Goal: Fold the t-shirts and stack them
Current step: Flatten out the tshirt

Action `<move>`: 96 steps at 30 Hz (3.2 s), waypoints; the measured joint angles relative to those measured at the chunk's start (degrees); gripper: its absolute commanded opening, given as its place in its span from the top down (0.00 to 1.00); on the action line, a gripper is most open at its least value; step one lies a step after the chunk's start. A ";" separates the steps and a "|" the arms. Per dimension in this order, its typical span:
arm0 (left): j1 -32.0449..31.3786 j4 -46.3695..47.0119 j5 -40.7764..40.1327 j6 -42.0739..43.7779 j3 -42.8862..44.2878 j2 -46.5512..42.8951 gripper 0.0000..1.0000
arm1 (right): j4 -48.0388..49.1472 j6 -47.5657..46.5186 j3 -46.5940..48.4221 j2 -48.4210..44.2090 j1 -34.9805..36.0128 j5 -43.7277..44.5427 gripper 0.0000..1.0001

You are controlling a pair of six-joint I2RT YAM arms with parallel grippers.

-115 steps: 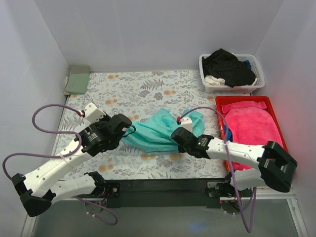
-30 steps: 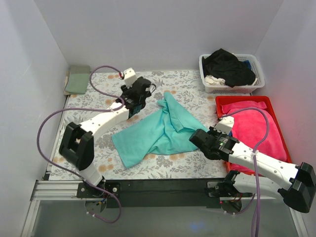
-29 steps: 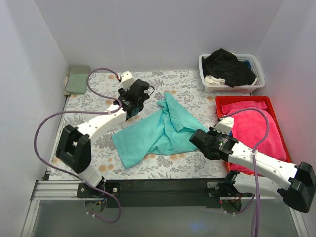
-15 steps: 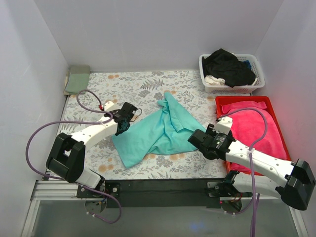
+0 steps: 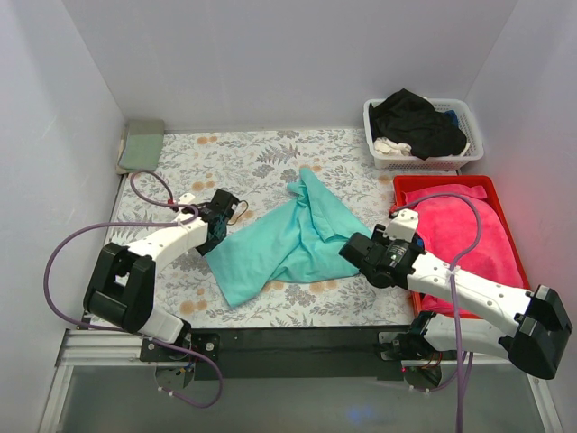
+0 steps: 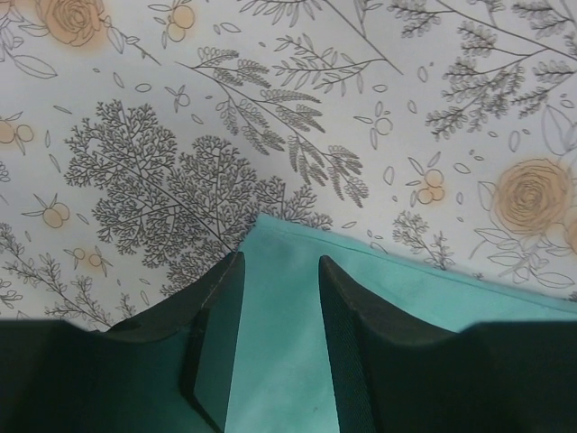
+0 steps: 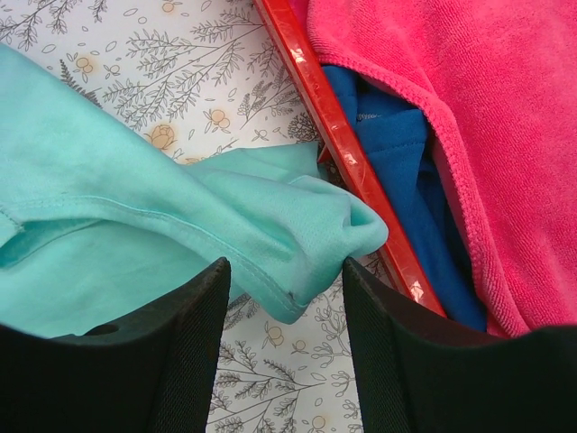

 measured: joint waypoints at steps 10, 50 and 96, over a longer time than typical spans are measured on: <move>4.44 4.02 4.17 2.27 -4.42 0.00 0.58 | 1.79 -3.19 0.94 0.57 0.02 -1.09 0.41; 7.67 -4.72 4.48 1.36 -5.68 -22.88 1.00 | 44.02 -62.10 31.82 38.27 -3.26 -22.05 0.41; 12.94 -15.72 -5.70 4.85 3.56 -27.17 1.00 | 40.83 -55.56 18.32 37.42 -20.96 -26.53 0.92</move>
